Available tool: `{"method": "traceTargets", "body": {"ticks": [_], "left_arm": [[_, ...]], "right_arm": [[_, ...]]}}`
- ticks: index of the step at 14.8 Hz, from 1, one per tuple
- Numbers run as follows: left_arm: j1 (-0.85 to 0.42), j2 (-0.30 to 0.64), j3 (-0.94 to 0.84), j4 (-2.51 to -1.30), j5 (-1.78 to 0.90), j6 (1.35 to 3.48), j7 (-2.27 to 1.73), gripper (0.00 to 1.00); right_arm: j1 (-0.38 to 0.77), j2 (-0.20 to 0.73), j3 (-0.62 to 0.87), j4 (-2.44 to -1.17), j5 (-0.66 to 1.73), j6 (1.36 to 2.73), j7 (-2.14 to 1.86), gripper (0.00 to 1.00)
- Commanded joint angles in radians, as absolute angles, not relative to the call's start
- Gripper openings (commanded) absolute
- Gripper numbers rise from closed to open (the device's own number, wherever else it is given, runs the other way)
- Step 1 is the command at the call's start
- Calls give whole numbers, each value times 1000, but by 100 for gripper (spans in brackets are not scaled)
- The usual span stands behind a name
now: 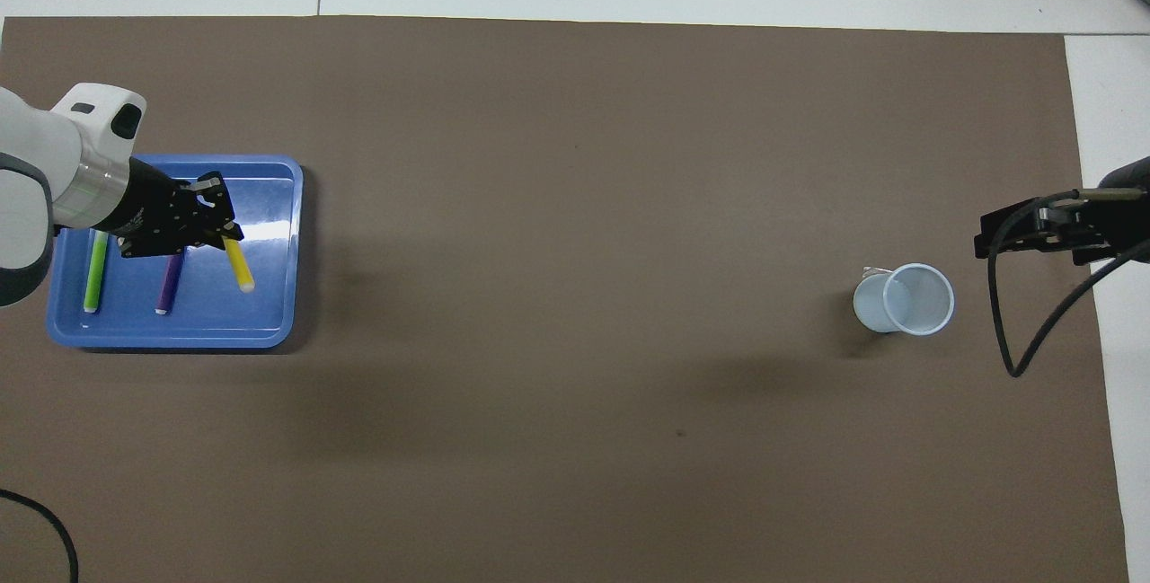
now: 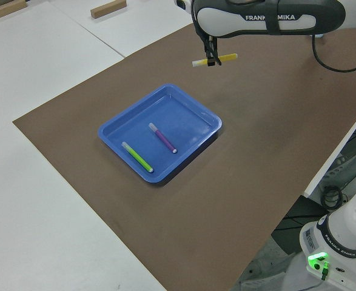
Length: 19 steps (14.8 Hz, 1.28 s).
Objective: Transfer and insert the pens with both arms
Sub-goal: 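Lift the yellow pen with the left gripper while the right gripper approaches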
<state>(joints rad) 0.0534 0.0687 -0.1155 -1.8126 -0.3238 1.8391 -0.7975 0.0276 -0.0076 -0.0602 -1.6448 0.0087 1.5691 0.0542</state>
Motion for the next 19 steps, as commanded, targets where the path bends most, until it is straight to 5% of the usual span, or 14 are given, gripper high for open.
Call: {"method": "traceTargets", "body": {"ticks": [1, 12, 19], "left_arm": [[38, 2, -109, -1833, -391, 1818, -999, 0], [-60, -58, -112, -1853, -603, 1827, -1468, 0], [-61, -75, -137, -1870, -643, 1836, -1578, 0]], "right_arm": [[23, -14, -57, -1641, 5, 1559, 43, 100], [92, -35, -51, -1651, 130, 1546, 51, 100], [181, -26, -49, -1652, 358, 1695, 254, 100]]}}
